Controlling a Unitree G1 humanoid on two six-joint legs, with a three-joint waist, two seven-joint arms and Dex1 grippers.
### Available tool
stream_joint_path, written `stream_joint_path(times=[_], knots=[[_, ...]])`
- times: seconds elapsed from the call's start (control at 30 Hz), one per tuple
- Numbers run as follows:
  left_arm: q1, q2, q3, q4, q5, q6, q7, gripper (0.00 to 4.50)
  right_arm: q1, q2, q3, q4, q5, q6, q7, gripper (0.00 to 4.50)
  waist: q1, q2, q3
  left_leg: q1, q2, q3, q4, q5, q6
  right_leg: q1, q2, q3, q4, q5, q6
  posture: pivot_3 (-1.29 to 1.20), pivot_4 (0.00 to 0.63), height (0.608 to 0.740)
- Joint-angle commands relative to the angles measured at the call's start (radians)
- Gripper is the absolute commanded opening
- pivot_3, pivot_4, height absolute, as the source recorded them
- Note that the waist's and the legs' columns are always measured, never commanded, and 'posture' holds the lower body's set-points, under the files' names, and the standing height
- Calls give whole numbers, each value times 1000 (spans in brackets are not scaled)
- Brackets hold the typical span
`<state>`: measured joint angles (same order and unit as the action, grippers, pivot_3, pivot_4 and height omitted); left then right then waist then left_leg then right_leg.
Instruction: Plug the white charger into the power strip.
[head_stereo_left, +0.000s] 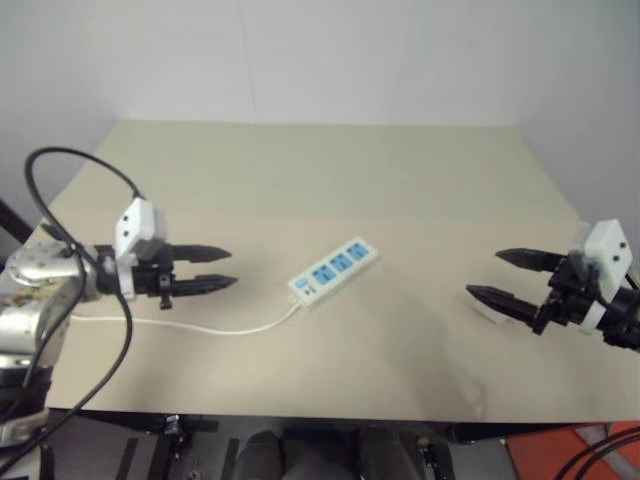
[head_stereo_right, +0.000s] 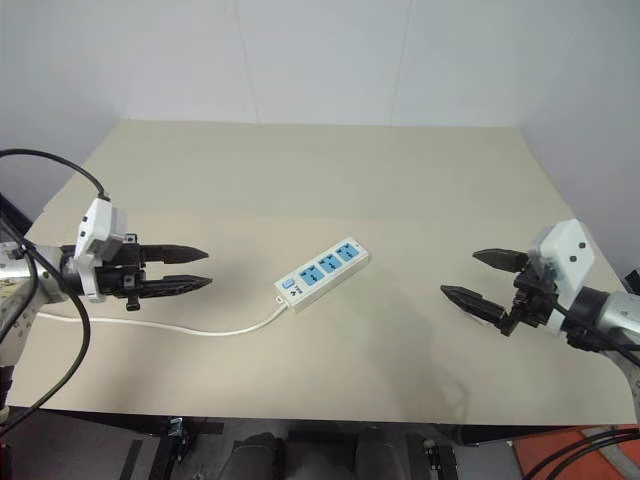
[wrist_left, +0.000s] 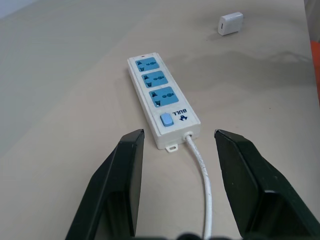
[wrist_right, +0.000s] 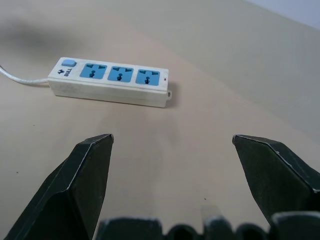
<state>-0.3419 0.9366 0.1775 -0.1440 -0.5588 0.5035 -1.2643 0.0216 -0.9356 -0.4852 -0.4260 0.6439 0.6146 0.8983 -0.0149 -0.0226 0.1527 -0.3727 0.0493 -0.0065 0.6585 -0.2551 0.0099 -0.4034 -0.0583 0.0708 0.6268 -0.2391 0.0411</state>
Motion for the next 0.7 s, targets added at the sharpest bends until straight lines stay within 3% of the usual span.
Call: stream_joint_path(times=[0.03,0.27,0.5,0.7], knots=[[-11,-3,4,-29,-20,2,6,2446,2,-6,-46,-36,17,7,-11,4500,0,0,0,0,0,0,0,0,0,0,0,0,0,0,0,0,150,740],[-15,-16,-10,-36,-15,5,20,2446,21,-17,-58,-38,34,18,10,4500,0,0,0,0,0,0,0,0,0,0,0,0,0,0,0,0,150,740],[-16,-101,-71,-78,62,-20,161,4487,36,-6,-60,-51,22,0,18,4500,1,0,0,0,0,0,0,0,0,1,0,0,0,0,0,0,150,740],[39,-270,-193,-150,146,12,370,4487,30,25,-46,-78,38,12,-22,4500,2,0,0,0,0,0,0,0,0,1,0,0,0,1,0,0,150,740]])
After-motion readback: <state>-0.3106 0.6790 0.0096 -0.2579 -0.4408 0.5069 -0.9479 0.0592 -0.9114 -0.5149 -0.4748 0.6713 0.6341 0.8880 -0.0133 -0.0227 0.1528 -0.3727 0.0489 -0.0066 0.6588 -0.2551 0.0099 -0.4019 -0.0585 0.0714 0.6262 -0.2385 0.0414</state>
